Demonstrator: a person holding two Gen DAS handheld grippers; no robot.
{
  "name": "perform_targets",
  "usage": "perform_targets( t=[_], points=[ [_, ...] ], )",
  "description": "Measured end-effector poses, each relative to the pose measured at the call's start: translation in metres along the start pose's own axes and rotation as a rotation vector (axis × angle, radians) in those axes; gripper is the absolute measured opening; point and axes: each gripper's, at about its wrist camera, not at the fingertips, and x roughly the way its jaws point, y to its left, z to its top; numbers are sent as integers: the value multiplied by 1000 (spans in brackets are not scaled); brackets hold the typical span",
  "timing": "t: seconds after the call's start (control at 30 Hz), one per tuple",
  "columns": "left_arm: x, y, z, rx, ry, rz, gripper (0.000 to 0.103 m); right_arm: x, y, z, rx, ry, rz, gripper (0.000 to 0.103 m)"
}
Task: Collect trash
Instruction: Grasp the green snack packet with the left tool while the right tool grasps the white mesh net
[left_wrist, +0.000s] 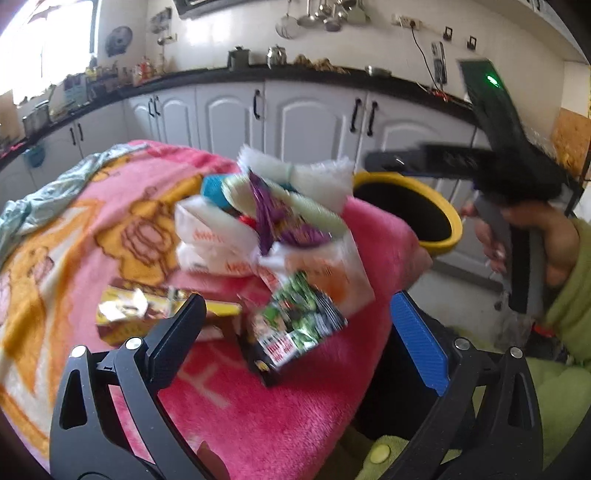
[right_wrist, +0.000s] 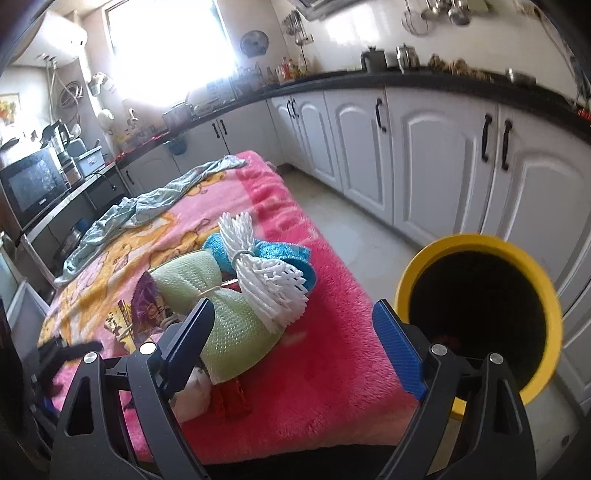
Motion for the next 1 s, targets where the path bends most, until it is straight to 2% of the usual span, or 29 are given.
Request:
perform_targets(
  t=[0.17,0.27,0.37,0.43,0.47,0.5,0.53,0.67,0.73,1.0],
  points=[
    [12,-3,-5,14,36,-18,76,30,1,6,9,49,43,84],
    [19,1,-8,-7,64,-26,67,45,0,11,21,69,62,78],
    [21,6,-9,-27,76,-30,58,53,2,13,16,84,68,63],
    [21,10,-10,-44,80,-37,52,54,5,13,9,97,84,44],
    [21,13,-10,-57,82,-45,50,53,6,12,-2,98,87,39],
    [22,14,-10,-63,84,-51,44,52,8,12,-13,104,88,27],
    [22,16,-11,-70,87,-58,39,51,9,11,-18,109,90,20],
    [19,18,-12,-75,89,-77,24,42,11,10,-12,101,112,16],
    [17,19,-12,-79,92,-95,13,35,14,11,-14,95,129,15],
    [1,22,-6,-82,62,-107,4,2,23,16,-21,40,183,15]
  ],
)
